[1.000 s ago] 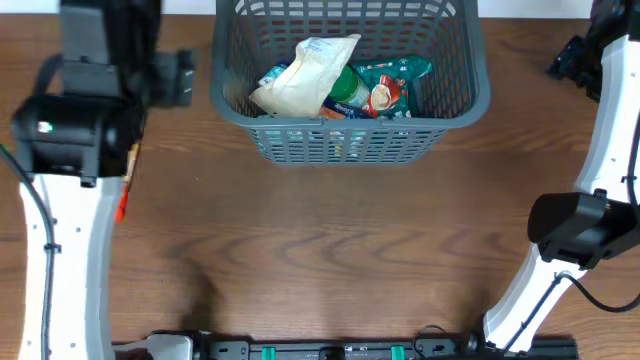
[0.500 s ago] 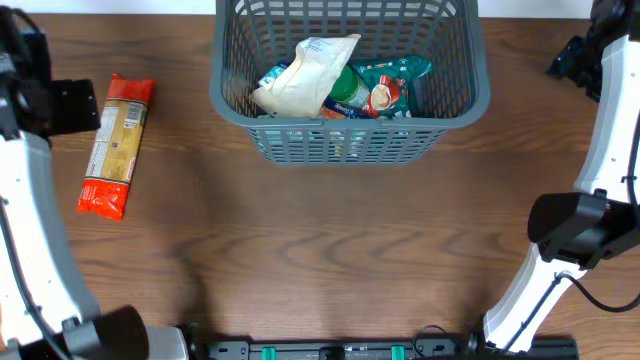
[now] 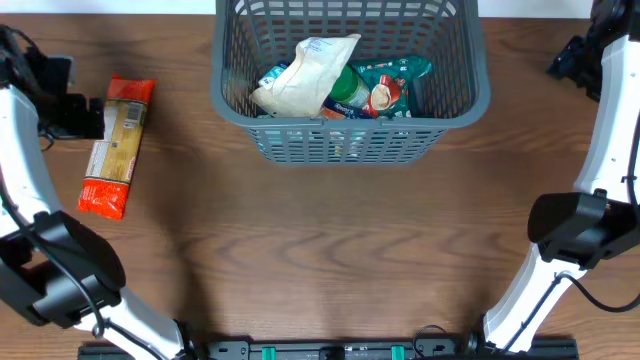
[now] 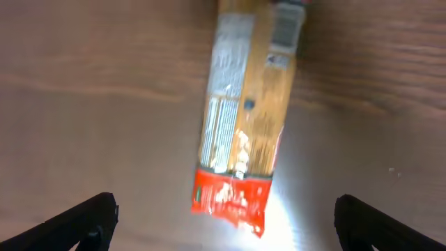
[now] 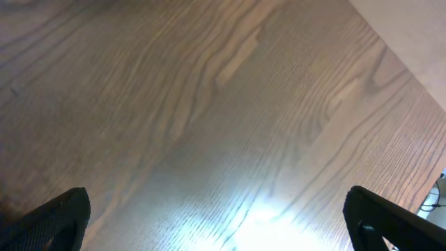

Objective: Pack container
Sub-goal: 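Move the left gripper to the spaghetti pack and grasp it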

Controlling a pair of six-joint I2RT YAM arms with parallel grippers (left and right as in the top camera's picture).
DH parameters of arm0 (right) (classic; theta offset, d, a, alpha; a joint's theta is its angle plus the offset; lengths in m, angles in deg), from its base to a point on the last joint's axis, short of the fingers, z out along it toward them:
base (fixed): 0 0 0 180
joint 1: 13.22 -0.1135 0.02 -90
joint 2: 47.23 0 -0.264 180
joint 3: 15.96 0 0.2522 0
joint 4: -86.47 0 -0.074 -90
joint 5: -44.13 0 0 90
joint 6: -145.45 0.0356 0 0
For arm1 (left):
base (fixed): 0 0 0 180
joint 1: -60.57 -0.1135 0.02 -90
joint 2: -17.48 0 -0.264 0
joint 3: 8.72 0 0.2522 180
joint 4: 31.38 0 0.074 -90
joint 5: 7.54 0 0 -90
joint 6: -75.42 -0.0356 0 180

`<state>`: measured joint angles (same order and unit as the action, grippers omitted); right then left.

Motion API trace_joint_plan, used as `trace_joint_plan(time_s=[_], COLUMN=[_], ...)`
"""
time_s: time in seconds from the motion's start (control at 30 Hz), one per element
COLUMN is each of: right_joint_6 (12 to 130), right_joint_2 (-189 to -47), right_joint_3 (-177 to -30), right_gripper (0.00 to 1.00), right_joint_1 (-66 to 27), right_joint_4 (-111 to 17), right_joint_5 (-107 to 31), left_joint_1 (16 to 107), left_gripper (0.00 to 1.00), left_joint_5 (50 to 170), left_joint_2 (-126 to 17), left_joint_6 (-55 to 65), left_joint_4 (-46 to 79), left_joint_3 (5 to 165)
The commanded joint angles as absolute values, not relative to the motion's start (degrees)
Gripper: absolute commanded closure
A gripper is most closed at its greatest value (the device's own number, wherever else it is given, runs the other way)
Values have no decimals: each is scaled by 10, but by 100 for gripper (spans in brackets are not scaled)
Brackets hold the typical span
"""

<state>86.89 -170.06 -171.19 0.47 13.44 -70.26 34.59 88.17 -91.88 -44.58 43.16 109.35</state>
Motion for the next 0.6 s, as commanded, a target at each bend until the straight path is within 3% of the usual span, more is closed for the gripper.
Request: trace_joint_plan(time_s=[0.0, 0.13, 0.57], right_joint_6=[876, 876, 876], right_joint_2=[-1694, -1694, -1694], right_joint_3=[-1710, -1710, -1710], right_gripper=[1, 1, 1], right_joint_1=[3, 3, 3], right_joint_4=[135, 135, 135], right_joint_5=[-709, -709, -709], left_joint_1=[348, 348, 348], left_gripper=[2, 2, 2], left_joint_5=[910, 910, 909], left_joint_2=[-936, -965, -1101], left_joint_6=[-514, -555, -522], left_joint_4=[415, 393, 364], left_joint_3=[1091, 1091, 1091])
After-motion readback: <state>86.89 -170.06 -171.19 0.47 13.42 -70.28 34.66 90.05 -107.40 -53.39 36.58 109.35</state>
